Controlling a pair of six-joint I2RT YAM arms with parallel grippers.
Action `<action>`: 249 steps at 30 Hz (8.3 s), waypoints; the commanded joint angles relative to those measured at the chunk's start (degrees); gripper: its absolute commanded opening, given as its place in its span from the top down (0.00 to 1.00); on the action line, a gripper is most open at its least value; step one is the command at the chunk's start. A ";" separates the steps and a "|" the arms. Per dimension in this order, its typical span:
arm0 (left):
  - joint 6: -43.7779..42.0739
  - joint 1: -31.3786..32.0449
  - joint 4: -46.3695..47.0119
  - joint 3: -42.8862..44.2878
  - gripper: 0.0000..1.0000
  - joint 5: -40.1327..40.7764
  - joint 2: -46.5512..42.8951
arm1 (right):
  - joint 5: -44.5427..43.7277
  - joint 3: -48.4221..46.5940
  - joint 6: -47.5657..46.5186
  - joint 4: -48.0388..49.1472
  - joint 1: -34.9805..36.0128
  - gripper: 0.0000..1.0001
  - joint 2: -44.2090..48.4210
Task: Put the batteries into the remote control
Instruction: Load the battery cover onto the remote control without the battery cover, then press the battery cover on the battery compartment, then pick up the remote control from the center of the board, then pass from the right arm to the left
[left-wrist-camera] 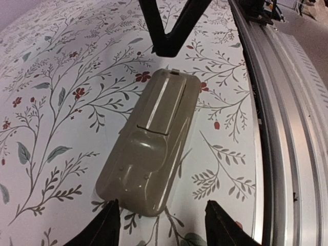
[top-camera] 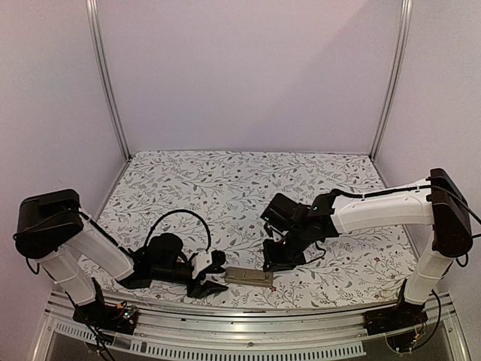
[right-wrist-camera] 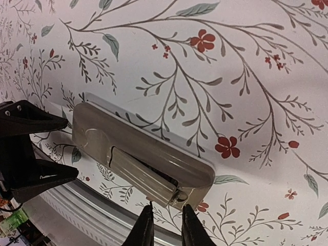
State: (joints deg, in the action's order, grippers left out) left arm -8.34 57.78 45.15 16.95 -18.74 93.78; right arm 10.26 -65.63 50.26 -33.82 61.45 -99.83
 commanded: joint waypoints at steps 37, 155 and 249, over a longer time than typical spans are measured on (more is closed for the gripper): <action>-0.37 0.90 0.38 -0.44 0.44 0.61 0.36 | 1.48 2.13 0.00 2.00 -0.81 0.91 -1.11; 19.25 -1.03 -8.19 -12.29 0.03 35.60 -57.12 | -6.27 -2.45 -57.97 21.30 7.99 0.18 -12.47; 25.27 -2.76 18.44 15.93 0.76 -12.24 -20.43 | 19.15 -6.98 -50.52 51.49 1.33 0.74 13.29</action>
State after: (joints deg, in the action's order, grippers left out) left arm 16.12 54.39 62.06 32.75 -30.50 73.30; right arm 30.30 -73.41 0.67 15.99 62.63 -87.24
